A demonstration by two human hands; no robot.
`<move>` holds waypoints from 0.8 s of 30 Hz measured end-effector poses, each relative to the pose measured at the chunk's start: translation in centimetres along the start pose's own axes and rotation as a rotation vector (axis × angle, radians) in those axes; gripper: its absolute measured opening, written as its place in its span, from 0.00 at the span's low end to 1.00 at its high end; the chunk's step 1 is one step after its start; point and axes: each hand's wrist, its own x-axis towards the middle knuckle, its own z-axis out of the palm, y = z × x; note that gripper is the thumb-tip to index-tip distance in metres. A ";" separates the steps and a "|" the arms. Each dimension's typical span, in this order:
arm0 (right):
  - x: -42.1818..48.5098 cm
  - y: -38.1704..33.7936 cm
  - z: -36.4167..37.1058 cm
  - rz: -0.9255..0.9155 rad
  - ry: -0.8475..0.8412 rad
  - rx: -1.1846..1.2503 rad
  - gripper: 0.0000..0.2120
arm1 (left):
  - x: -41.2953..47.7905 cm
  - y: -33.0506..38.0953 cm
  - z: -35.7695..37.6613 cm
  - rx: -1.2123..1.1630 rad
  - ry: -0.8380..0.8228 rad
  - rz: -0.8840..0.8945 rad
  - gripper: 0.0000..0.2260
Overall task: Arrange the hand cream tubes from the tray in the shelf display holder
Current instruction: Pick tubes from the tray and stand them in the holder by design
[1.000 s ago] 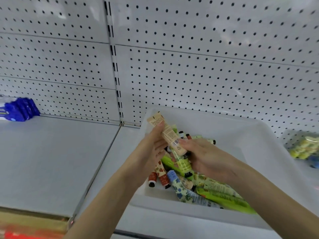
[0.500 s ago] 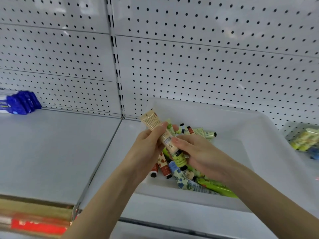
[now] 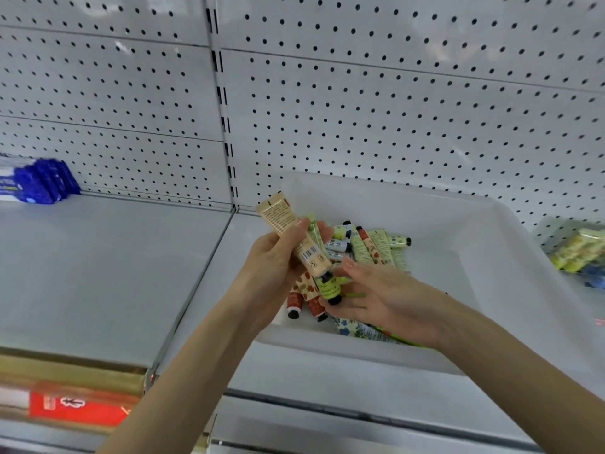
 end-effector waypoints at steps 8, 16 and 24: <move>0.1 -0.4 0.9 -0.065 -0.008 0.034 0.19 | -0.4 0.0 0.1 -0.002 -0.040 0.013 0.13; 0.4 -0.9 2.0 -0.101 0.046 0.047 0.13 | 0.0 0.0 0.0 -0.065 -0.004 -0.001 0.10; 1.0 -1.9 1.3 -0.077 0.071 -0.102 0.22 | 1.9 0.7 -1.0 -0.072 0.064 -0.040 0.09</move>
